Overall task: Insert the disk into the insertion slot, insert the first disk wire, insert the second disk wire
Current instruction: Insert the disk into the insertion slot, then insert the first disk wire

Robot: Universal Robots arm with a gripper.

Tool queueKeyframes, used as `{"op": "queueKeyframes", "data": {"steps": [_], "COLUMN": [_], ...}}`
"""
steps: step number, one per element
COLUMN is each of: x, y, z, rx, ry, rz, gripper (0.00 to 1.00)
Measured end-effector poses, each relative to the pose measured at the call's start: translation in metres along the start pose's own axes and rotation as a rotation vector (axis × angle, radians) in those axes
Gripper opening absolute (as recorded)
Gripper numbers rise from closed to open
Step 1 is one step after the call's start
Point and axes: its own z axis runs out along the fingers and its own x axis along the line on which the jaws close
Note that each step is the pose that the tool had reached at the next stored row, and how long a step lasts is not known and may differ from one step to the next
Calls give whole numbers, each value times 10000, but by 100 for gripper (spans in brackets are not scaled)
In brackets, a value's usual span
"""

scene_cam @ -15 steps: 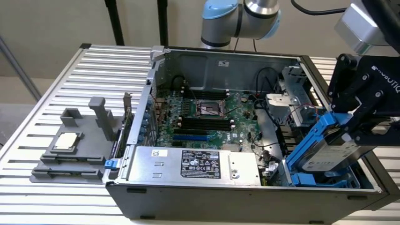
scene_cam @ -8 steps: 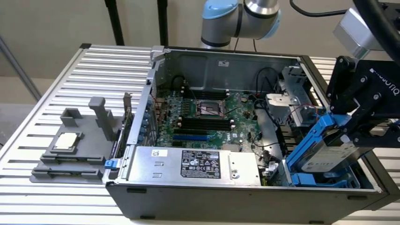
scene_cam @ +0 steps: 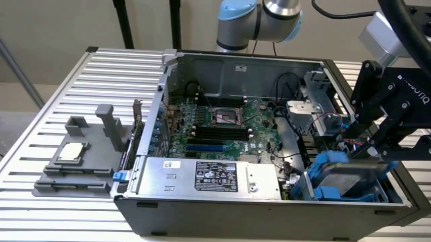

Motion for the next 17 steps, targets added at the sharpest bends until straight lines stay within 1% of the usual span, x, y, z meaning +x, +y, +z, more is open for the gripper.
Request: {"op": "queueKeyframes", "data": {"steps": [3,17], "x": [0,0], "y": [-2,-3], "z": [2,2], "rx": [-1,-2], "ry": [-8,-9], "rz": [-21,-29], "gripper": [38,38]}}
